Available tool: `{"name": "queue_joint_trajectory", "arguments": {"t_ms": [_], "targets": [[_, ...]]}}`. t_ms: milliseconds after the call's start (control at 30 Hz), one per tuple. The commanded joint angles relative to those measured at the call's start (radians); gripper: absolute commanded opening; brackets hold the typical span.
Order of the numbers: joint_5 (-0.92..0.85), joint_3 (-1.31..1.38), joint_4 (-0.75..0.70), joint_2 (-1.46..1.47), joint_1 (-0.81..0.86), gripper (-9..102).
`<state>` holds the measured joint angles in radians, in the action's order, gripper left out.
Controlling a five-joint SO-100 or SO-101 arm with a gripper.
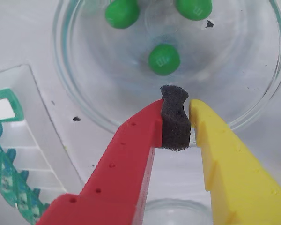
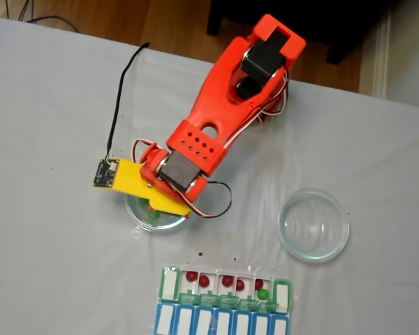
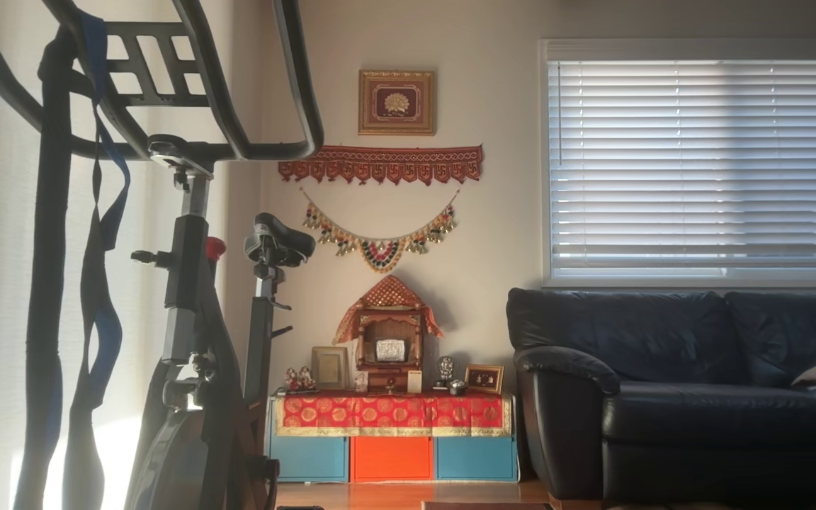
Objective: Sort medicines into box.
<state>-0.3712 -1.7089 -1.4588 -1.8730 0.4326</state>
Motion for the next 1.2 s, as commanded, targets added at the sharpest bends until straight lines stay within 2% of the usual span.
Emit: {"name": "queue_joint_trajectory", "arguments": {"t_ms": [0, 367, 433, 600, 1167], "targets": [[0.000, 0.006, 0.020, -0.107, -0.005, 1], [-0.015, -0.091, 0.106, -0.129, -0.018, 4], [-0.012, -0.120, 0.133, -0.133, -0.020, 12], [-0.014, -0.175, 0.164, -0.184, -0.014, 20], [0.035, -0.221, 0.299, -0.084, -0.032, 17]]}}
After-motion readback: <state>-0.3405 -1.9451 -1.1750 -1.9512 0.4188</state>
